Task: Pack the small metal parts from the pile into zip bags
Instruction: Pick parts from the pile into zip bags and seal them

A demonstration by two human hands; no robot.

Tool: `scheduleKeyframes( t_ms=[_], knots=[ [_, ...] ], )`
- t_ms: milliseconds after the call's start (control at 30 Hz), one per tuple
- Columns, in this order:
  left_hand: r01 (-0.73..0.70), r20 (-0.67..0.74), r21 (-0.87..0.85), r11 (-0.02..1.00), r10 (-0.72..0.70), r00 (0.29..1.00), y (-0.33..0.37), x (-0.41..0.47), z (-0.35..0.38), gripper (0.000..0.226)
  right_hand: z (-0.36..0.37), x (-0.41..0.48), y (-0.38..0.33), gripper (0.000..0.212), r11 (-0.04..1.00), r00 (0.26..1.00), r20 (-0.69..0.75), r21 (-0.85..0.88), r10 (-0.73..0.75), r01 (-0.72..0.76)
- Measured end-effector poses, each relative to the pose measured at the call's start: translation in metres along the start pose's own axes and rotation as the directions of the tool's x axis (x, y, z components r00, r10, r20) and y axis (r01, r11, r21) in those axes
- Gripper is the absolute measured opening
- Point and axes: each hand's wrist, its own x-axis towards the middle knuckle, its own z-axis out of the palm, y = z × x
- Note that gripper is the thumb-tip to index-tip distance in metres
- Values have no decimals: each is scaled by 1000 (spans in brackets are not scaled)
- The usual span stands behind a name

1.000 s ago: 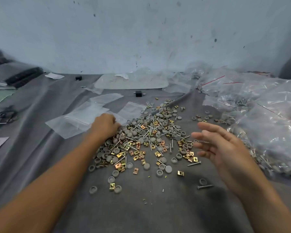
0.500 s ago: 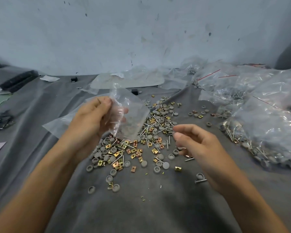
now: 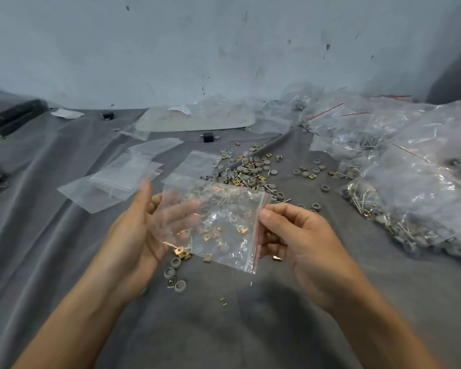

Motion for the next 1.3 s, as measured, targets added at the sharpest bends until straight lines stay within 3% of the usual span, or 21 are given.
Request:
scheduleKeyframes(
  t_ms=[100, 200, 367, 467, 567, 667, 733, 767, 833, 933, 967, 1033, 1100, 1133, 1200, 1267, 1300],
  knots=[
    [-38, 13, 177, 983, 36, 999, -6, -4, 0, 54, 5, -4, 0, 21, 998, 999, -24, -51, -39, 38],
    [-70, 17, 202, 977, 67, 998, -15, -7, 7, 63, 9, -7, -2, 22, 997, 997, -26, 0, -71, 71],
    [-68, -27, 97, 993, 71, 997, -20, -5, 14, 38, 9, -8, -4, 26, 984, 985, -57, 66, -164, 168],
    [-107, -57, 143, 984, 116, 992, -22, -5, 13, 23, 7, -8, -5, 8, 965, 969, -34, -106, -244, 239],
    [-181, -84, 158, 971, 196, 977, -21, -5, 12, 15, 3, -10, -3, 28, 878, 951, 18, -380, -309, 292],
    [-152, -68, 142, 978, 163, 984, -23, -6, 11, 19, 2, -14, -1, 45, 658, 910, 166, -643, -379, 391],
    [-81, -50, 85, 993, 85, 995, -24, -7, 11, 25, -2, -13, -2, 42, 523, 881, 274, -722, -385, 453],
    [-53, -41, 66, 996, 56, 998, -24, -8, 11, 29, -4, -11, -2, 32, 506, 872, 300, -722, -387, 473],
    [-9, -48, 39, 999, 11, 999, -23, -7, 10, 37, -9, -8, -5, 11, 580, 869, 283, -655, -407, 485],
    [57, -98, -97, 994, -67, 993, -19, -4, 6, 36, -21, -3, -13, 17, 802, 898, 129, -411, -420, 434],
    [43, -124, -58, 997, -49, 991, -18, -2, 3, 32, -26, -3, -16, 20, 836, 904, 102, -349, -415, 423],
    [-63, -175, 233, 970, 106, 979, -17, 1, -3, 23, -32, -2, -18, 32, 848, 911, 112, -335, -396, 410],
    [-201, -187, 505, 839, 333, 924, -14, 1, -7, 20, -32, -3, -19, 40, 823, 918, 144, -408, -370, 396],
    [-269, -166, 561, 783, 425, 890, -11, -2, -7, 27, -31, -4, -18, 42, 794, 920, 155, -467, -360, 390],
    [-396, -71, 594, 700, 536, 841, -5, -10, -7, 38, -28, -5, -14, 38, 680, 921, 155, -633, -357, 370],
    [-451, 110, 631, 631, 503, 857, -7, -20, -1, 46, -22, -6, -9, 26, 578, 924, 134, -746, -358, 332],
    [-449, 205, 724, 524, 458, 865, -11, -25, 3, 54, -18, -8, -7, 22, 577, 932, 130, -754, -337, 314]
  ],
)
